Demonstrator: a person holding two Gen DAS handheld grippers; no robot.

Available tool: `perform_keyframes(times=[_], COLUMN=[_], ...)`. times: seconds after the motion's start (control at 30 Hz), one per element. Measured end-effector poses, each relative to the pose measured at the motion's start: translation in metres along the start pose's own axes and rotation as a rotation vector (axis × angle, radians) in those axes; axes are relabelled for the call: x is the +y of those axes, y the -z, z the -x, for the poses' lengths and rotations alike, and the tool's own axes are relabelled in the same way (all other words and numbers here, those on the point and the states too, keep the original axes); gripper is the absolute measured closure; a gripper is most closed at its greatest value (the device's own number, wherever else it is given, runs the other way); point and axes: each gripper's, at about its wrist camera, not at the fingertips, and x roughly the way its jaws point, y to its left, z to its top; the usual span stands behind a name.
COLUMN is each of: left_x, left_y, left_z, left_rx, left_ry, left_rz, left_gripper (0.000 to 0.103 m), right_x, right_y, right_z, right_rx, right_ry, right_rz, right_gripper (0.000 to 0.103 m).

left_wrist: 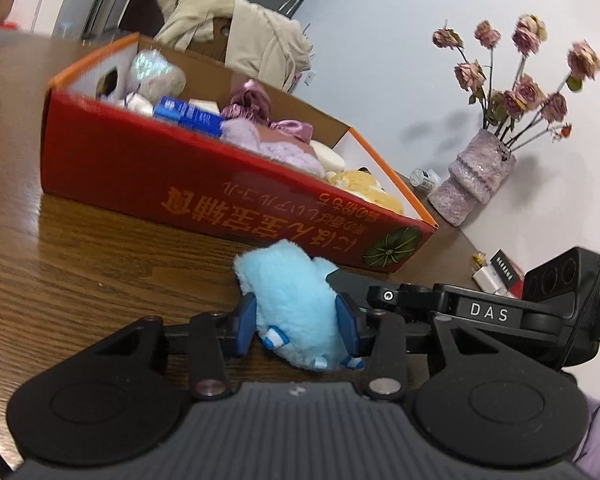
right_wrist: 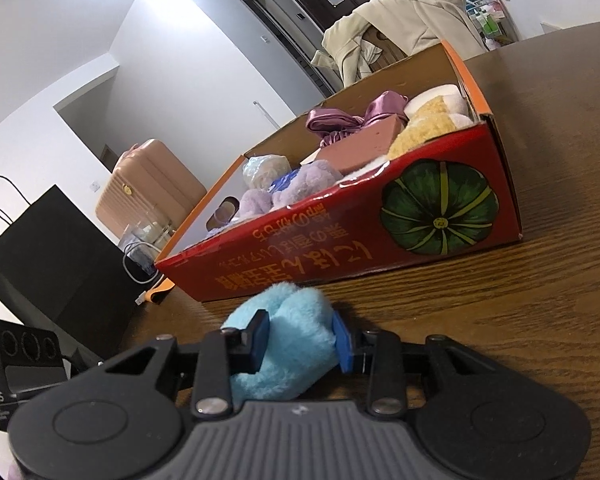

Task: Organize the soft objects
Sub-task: 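Carry the plush toy into the box and open the left gripper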

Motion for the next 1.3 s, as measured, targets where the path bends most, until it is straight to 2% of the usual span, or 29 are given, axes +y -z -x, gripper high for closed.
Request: perform_keyframes(times=[0.1, 0.3, 0.43, 0.53, 0.77, 0.9, 1.0, 1.07, 1.13, 1.2, 1.27, 1.3], left_x=[-0.015, -0.025, -0.024, -0.017, 0.030, 0.064, 0.086, 0.091, 0.093, 0.089, 0.084, 0.082], left_y=[0.007, 0.014, -0.005, -0.038, -0.126, -0.162, -0.166, -0.158, -0.152, -0.148, -0.146, -0.144], left_z=[0.029, 0.088, 0.101, 0.099, 0.058, 0.020, -0.005, -0.006, -0.001, 0.001, -0.004, -0.008], left_rx=[-0.044, -0.151, -0.179, -0.187, -0.137, -0.069, 0.028, 0.010, -0.028, -0.076, -0.073, -0.057], left_ry=[-0.024, 0.002, 0.018, 0.036, -0.001, -0.047, -0.126, -0.160, -0.141, -0.176, -0.197, -0.189], left_rz=[-0.044, -0.059, -0.070, -0.084, -0.065, -0.035, -0.054, -0.102, -0.142, -0.191, -0.243, -0.258], left_gripper=[0.065, 0.065, 0.066, 0.066, 0.067, 0.067, 0.066, 0.064, 0.064, 0.070, 0.087, 0.088], right_x=[0.018, 0.076, 0.098, 0.111, 0.127, 0.121, 0.107, 0.103, 0.104, 0.105, 0.109, 0.112], right_y=[0.005, 0.024, 0.013, -0.008, -0.079, -0.114, -0.121, -0.113, -0.103, -0.097, -0.094, -0.093], right_z=[0.012, 0.053, 0.056, 0.050, -0.020, -0.079, -0.119, -0.139, -0.150, -0.157, -0.161, -0.162], right_rx=[0.006, -0.095, -0.125, -0.150, -0.117, -0.075, 0.007, 0.063, 0.070, 0.053, 0.037, 0.035], right_ry=[0.010, 0.005, -0.005, 0.001, 0.046, 0.092, 0.118, 0.129, 0.154, 0.185, 0.220, 0.235], right_rz=[0.004, 0.085, 0.122, 0.160, 0.184, 0.173, 0.133, 0.132, 0.185, 0.222, 0.253, 0.283], right_gripper=[0.077, 0.077, 0.077, 0.077, 0.077, 0.077, 0.079, 0.083, 0.082, 0.081, 0.079, 0.078])
